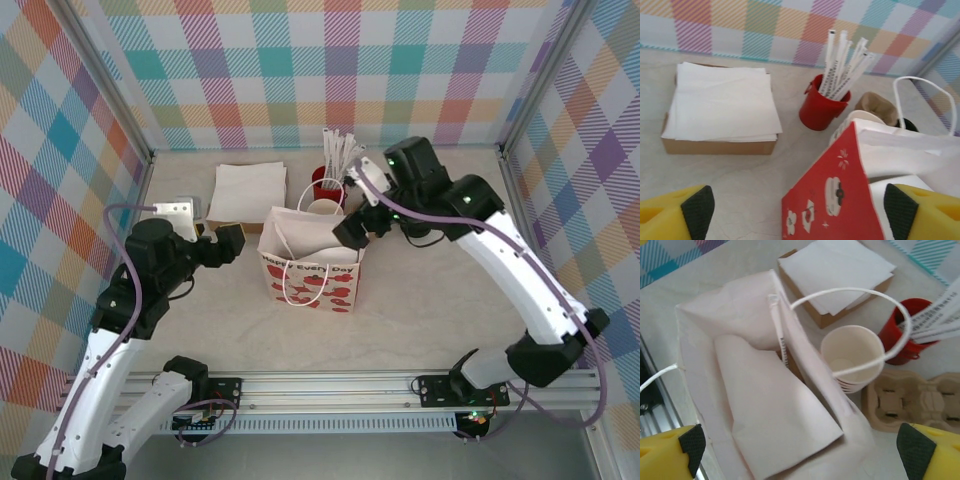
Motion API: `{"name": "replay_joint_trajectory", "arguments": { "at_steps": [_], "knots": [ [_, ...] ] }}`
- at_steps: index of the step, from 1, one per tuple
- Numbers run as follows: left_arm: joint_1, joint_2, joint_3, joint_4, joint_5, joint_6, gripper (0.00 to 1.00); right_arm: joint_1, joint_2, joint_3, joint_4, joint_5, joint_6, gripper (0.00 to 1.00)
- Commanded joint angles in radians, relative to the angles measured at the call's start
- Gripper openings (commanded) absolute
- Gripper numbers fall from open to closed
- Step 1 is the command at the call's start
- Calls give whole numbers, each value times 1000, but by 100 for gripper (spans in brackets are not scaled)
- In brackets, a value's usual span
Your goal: Pack the takeout coffee
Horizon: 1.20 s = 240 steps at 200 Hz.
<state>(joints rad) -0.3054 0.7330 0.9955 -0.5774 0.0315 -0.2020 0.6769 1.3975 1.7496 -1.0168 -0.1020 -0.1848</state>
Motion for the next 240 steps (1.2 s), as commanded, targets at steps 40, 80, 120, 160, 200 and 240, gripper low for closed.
{"name": "replay_joint_trajectory", "arguments": {
  "at_steps": [40, 80, 120, 160, 200, 240],
  "knots": [
    [-1, 13, -59, 56, -158, -74, 100, -228, -222, -270, 206, 98, 251, 100],
    [0, 37, -87, 67, -198, -78, 100, -379, -353, -493, 310, 166, 343, 100],
    [2, 38, -132, 88, -255, -86, 100, -483, -427, -715, 409, 272, 388, 100],
    [7, 17, -183, 97, -324, -99, 100, -551, -435, -916, 552, 335, 400, 100],
    [14, 13, -222, 113, -368, -99, 100, -597, -409, -1105, 801, 386, 333, 100],
    [21, 27, -263, 146, -392, -101, 100, -643, -296, -1222, 1044, 389, 298, 100]
  ]
}}
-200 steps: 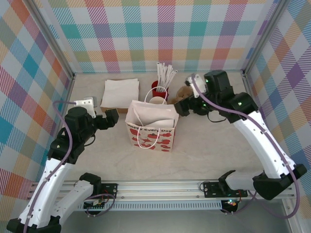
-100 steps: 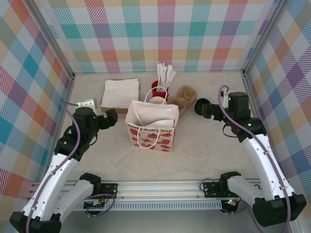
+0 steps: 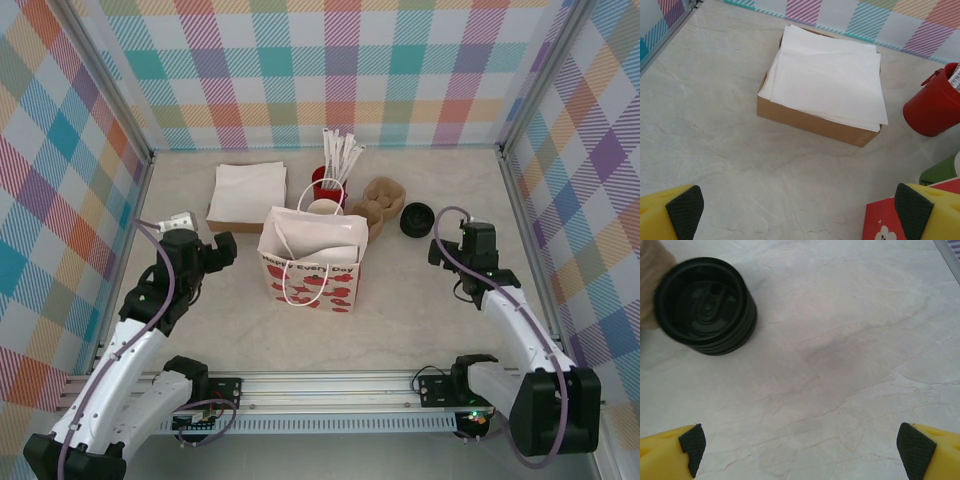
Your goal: Pack the takeout coffee
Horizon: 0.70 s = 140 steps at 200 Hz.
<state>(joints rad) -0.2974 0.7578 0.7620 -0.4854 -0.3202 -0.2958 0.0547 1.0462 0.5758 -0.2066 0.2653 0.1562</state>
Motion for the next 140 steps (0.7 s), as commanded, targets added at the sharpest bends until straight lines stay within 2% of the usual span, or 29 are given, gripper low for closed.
{"name": "replay_joint_trajectory", "arguments": {
  "at_steps": [1, 41, 51, 84, 102, 113, 130, 140],
  "knots": [
    [13, 4, -30, 56, -40, -7, 100, -21, 59, -50, 233, 21, -44, 100],
    [19, 13, -85, 113, -61, -18, 100, -49, 187, -140, 506, -6, -74, 100],
    [21, 12, -99, 128, -66, -24, 100, -51, 209, -133, 528, -23, -86, 100],
    [25, 23, -128, 155, -78, -36, 100, -53, 281, -163, 780, -70, -115, 100],
    [26, 30, -136, 165, -73, -34, 100, -55, 323, -122, 758, -96, -93, 100],
    [26, 32, -140, 164, -74, -30, 100, -55, 334, -144, 824, -115, -76, 100],
    [27, 34, -148, 166, -74, -24, 100, -55, 401, -202, 1022, -117, -67, 100],
    [29, 33, -150, 169, -75, -19, 100, -55, 403, -187, 987, -155, -83, 100]
  ]
}}
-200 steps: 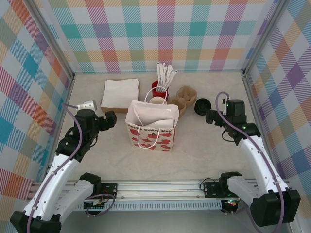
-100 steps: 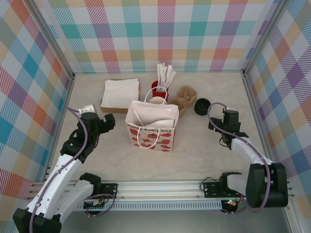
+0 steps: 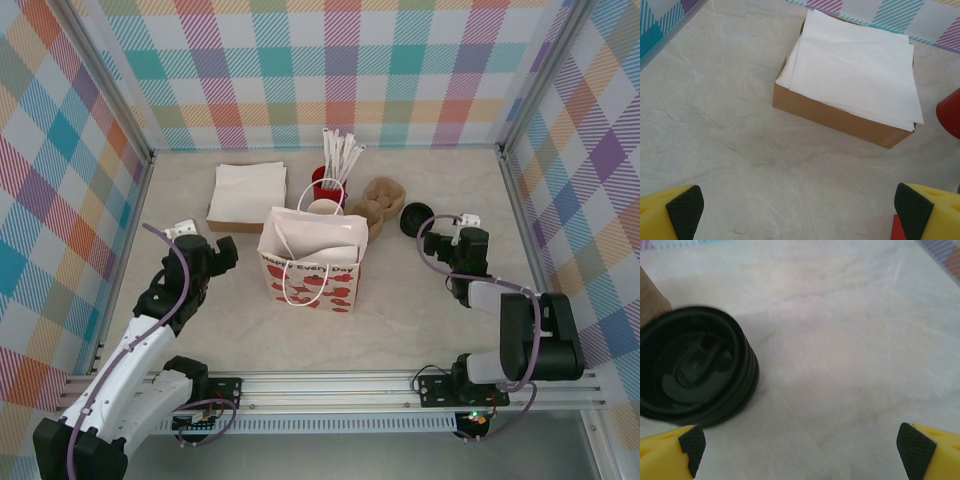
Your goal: Pack the takeout coffee
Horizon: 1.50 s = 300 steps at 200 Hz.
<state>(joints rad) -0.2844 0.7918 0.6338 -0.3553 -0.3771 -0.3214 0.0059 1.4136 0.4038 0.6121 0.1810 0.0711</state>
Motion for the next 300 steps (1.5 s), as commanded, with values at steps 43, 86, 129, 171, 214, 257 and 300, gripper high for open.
{"name": "replay_joint_trajectory", "arguments": {
  "at_steps": [43, 86, 129, 171, 214, 257, 300],
  "knots": [
    [23, 14, -40, 69, -23, 19, 100, -6, 113, -7, 227, -153, -33, 100],
    [40, 86, -83, 204, -63, 85, 100, -6, 108, 1, 203, -153, -36, 100],
    [76, 222, -129, 398, -38, 239, 100, -6, 111, 0, 210, -153, -37, 100],
    [91, 350, -169, 599, 52, 358, 100, -4, 111, -1, 210, -154, -39, 100],
    [105, 389, -217, 725, 126, 404, 100, -4, 111, 0, 210, -153, -39, 100],
    [128, 434, -292, 929, 199, 423, 100, -3, 111, 1, 210, -153, -39, 100],
    [149, 548, -315, 1141, 272, 418, 100, -3, 111, 1, 209, -152, -40, 100]
  ]
}}
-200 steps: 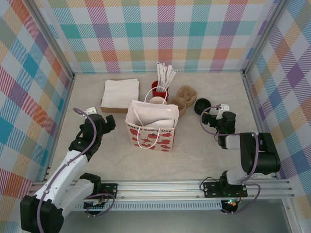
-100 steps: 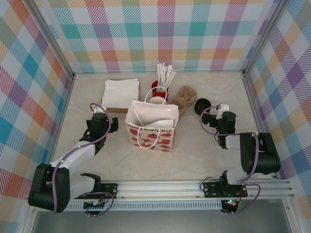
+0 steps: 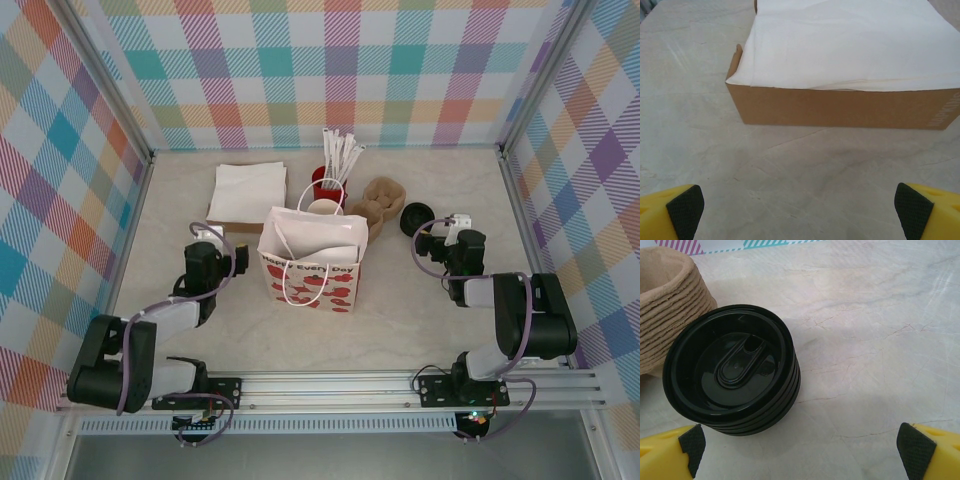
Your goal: Pack the takeout coffee
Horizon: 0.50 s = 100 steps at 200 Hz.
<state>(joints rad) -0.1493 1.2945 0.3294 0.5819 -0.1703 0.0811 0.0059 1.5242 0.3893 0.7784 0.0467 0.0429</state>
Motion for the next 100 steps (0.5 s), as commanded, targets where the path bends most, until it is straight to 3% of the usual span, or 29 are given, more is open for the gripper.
{"name": "replay_joint_trajectory", "arguments": {
  "at_steps": [1, 43, 62, 80, 100],
  "knots": [
    [14, 49, -11, 211, 66, 16, 100, -3, 1, 16, 43, -17, -11, 100],
    [27, 272, -29, 464, 84, 23, 100, -3, 1, 16, 42, -17, -12, 100],
    [28, 255, -14, 405, 111, 30, 100, -1, 1, 16, 42, -17, -14, 100],
    [32, 264, 48, 308, 68, 6, 100, -2, 1, 16, 41, -16, -14, 100],
    [98, 272, 93, 224, 122, -57, 100, -2, 1, 16, 40, -16, -13, 100]
  ]
}}
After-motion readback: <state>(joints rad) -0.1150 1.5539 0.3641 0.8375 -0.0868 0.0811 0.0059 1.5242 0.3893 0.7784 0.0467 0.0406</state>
